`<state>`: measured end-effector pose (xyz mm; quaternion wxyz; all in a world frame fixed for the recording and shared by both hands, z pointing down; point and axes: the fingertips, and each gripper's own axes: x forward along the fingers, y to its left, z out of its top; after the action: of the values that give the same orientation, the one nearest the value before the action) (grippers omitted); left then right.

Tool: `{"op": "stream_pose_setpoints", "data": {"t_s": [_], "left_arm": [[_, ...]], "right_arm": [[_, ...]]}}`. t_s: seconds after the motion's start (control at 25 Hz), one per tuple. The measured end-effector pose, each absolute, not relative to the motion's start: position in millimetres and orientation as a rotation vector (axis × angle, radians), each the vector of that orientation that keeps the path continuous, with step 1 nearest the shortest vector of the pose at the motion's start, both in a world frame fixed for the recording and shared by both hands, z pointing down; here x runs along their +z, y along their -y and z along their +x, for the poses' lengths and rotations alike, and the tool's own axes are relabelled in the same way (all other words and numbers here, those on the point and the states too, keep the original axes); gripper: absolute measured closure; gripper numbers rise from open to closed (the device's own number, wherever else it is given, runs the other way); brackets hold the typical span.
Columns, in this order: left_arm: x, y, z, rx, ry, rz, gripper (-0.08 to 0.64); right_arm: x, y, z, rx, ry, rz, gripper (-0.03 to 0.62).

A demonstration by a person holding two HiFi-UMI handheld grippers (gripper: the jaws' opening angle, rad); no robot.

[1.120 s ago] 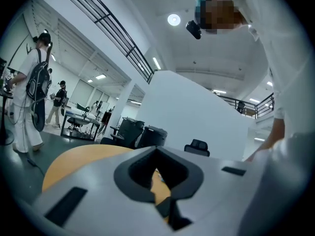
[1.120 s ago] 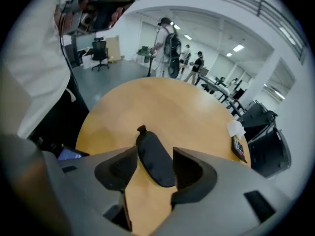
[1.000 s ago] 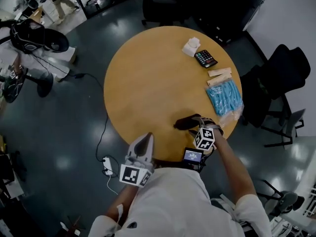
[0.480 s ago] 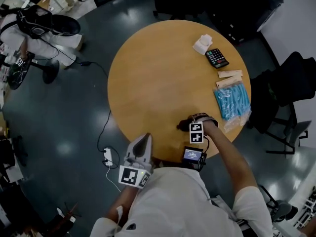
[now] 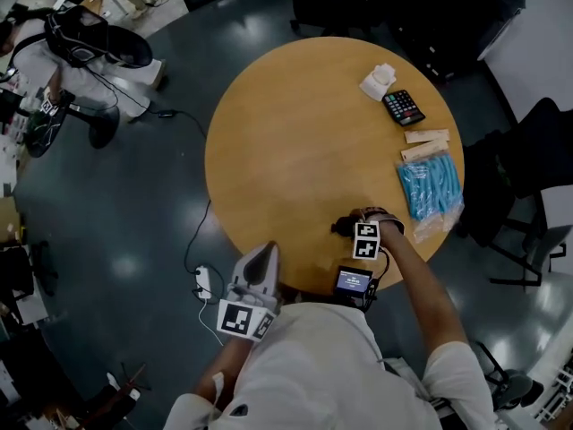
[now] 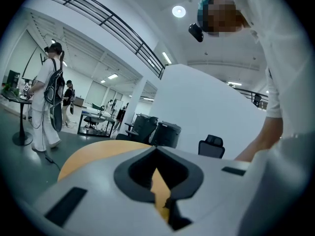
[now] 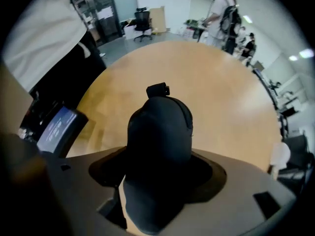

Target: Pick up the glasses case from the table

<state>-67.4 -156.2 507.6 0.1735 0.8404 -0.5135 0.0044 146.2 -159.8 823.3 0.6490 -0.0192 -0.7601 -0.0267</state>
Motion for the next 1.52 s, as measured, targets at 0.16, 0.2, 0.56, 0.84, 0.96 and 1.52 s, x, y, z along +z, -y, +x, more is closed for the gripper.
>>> {"op": "stream_pose_setpoints", "data": {"t_s": [0.16,0.2,0.56,0.84,0.96,1.52], "left_arm": [[499,164,-57,-0.012,1.402,2.437,0.554],[497,164,-53,-0.022,1.387,2.451,0.554],[481,165,-28,-0.103,1.268,2.54,0.554],[481,162,-13,-0.121,1.212,2.56,0.554],[478,161,-10,-0.134,1.207,2.563,0.554],[481,162,-13,-0.153,1.214,2.558,0.554]], "right_arm": [[734,193,135,0.042,2.014,0.442,0.261],[706,196,135,0.058,2.092,0.574,0.262],[467,154,168,0.211,2.631,1.653,0.262],[454,133,181,0.182,2.609,1.798,0.262],[455,129,184,0.195,2.606,1.819,0.262],[451,132,174,0.165,2.642,1.778,0.263]]}}
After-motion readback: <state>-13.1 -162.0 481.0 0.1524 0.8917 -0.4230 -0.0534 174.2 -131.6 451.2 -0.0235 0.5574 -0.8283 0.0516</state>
